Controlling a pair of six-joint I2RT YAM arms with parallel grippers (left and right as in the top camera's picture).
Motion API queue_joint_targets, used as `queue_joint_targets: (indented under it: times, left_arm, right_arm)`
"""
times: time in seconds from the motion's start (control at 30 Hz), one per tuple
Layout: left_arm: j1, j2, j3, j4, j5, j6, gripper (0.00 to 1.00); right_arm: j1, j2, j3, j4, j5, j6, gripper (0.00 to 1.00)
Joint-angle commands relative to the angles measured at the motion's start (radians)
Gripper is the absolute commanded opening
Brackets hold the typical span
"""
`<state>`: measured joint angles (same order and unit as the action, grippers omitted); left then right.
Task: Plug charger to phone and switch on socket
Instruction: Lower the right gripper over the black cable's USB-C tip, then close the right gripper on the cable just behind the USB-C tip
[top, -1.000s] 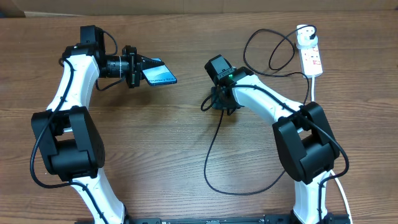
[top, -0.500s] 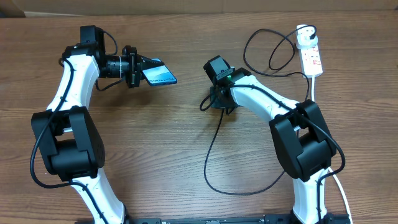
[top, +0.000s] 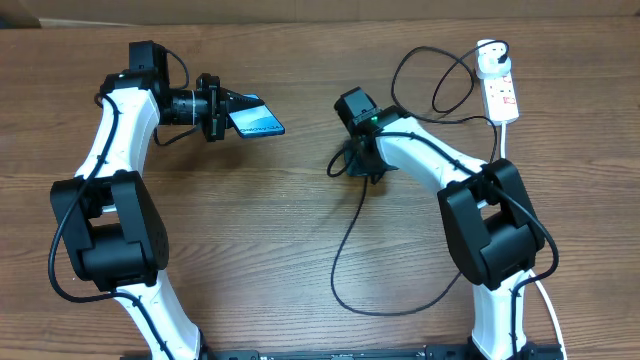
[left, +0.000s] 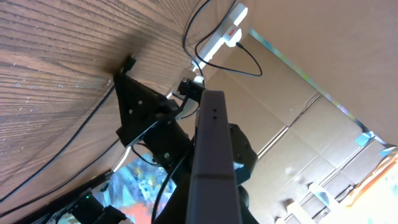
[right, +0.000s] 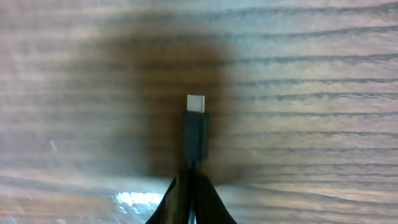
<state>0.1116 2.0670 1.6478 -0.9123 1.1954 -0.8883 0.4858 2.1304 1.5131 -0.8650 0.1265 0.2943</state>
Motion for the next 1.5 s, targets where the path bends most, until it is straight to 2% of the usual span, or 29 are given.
queue_joint_targets:
  times: [0.0,0.17,0.33,0.47,0.63,0.9,0.97,1.0,1.2,1.33,1.47]
  left_arm:
    - [-0.001,-0.007,0.008,0.0,0.031,0.007,0.04]
    - [0.0,-0.007,0.008,0.0,0.028,0.013,0.04]
    - [0.0,-0.007,0.008,0.0,0.028,0.013,0.04]
    - [-0.001,-0.007,0.008,0.0,0.028,0.014,0.04]
    - [0.0,-0.007,0.008,0.0,0.029,0.013,0.04]
    - [0.0,-0.007,0.008,0.001,0.028,0.013,0.04]
    - [0.0,-0.007,0.008,0.001,0.028,0.013,0.04]
    - [0.0,-0.007,0.008,0.0,0.029,0.013,0.04]
    - [0.0,-0.007,0.008,0.001,0.027,0.015,0.04]
    - [0.0,-0.007,0.008,0.001,0.024,0.021,0.04]
    - [0.0,-0.007,0.008,0.001,0.016,0.037,0.04]
  right_arm:
    - [-0.016,0.028,-0.005,-0.046,-0.12,-0.239,0.04]
    - [0.004,0.028,-0.005,-0.082,-0.235,-0.396,0.04]
    - [0.037,0.028,-0.006,-0.087,-0.216,-0.487,0.04]
    - [0.043,0.028,-0.007,-0.056,-0.164,-0.487,0.18]
    - [0.043,0.029,-0.023,-0.01,-0.156,-0.486,0.18]
    - [0.043,0.04,-0.069,0.04,-0.12,-0.436,0.13]
    - [0.043,0.04,-0.073,0.045,-0.119,-0.433,0.04]
    - [0.043,0.04,-0.073,0.045,-0.12,-0.429,0.04]
    - [0.043,0.039,-0.043,-0.012,-0.125,-0.324,0.04]
    - [0.026,0.021,0.036,-0.109,-0.238,-0.316,0.04]
    - [-0.016,-0.024,0.13,-0.215,-0.438,-0.303,0.04]
